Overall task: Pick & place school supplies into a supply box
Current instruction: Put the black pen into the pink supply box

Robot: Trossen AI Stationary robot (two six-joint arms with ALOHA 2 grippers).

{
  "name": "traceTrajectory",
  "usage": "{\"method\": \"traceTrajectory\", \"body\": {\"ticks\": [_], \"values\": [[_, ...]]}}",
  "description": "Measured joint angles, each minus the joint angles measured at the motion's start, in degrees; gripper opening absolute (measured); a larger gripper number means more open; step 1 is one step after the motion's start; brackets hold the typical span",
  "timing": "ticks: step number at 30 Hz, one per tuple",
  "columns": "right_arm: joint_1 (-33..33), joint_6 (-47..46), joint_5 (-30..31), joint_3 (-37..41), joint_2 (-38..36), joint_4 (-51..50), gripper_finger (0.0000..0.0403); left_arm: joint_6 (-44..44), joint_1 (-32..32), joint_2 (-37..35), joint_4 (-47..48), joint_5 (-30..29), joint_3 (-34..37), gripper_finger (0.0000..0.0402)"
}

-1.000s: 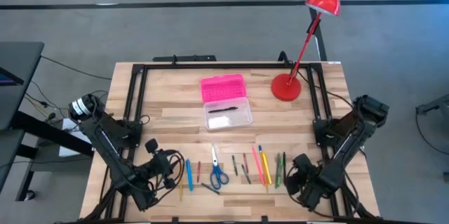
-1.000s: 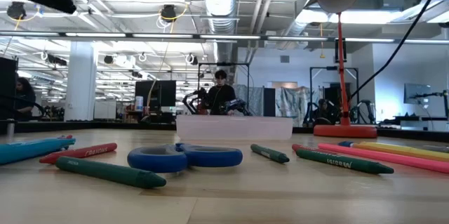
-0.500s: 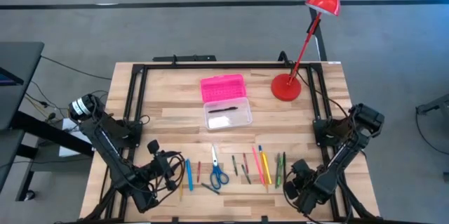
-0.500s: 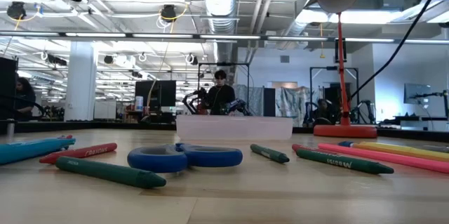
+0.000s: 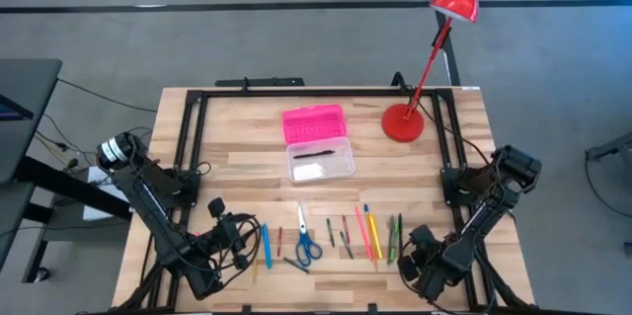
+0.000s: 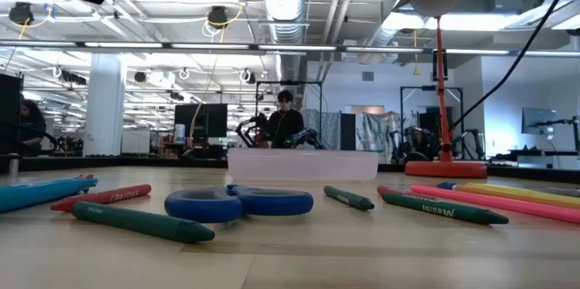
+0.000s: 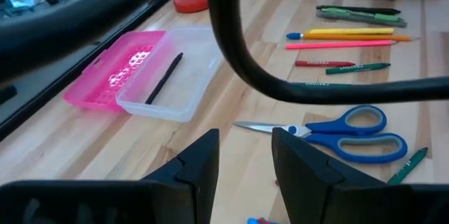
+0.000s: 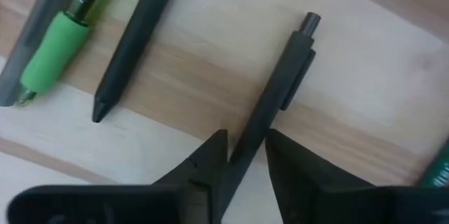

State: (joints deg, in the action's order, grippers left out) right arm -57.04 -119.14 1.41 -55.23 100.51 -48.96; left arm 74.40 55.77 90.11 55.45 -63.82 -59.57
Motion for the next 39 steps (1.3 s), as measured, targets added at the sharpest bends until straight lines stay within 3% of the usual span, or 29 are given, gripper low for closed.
{"method": "traceTrajectory", "body": {"ticks": [14, 26, 39], "values": [[0.04, 2.44, 0.25, 1.83, -0.15, 1.45, 0.0012, -0.15, 0.0, 0.0, 0.01, 0.51, 0.0, 0.0127], [0.04, 4.13, 1.53, 1.81, -0.08, -0.28, 0.0006, -0.41, 0.0, 0.0, 0.33, 0.52, -0.02, 0.0127], [0.2, 6.31, 6.5, -3.75, 0.21, -18.48, 0.0003, -0.45, -0.02, 0.0, 0.54, 0.51, -0.02, 0.0127]]}}
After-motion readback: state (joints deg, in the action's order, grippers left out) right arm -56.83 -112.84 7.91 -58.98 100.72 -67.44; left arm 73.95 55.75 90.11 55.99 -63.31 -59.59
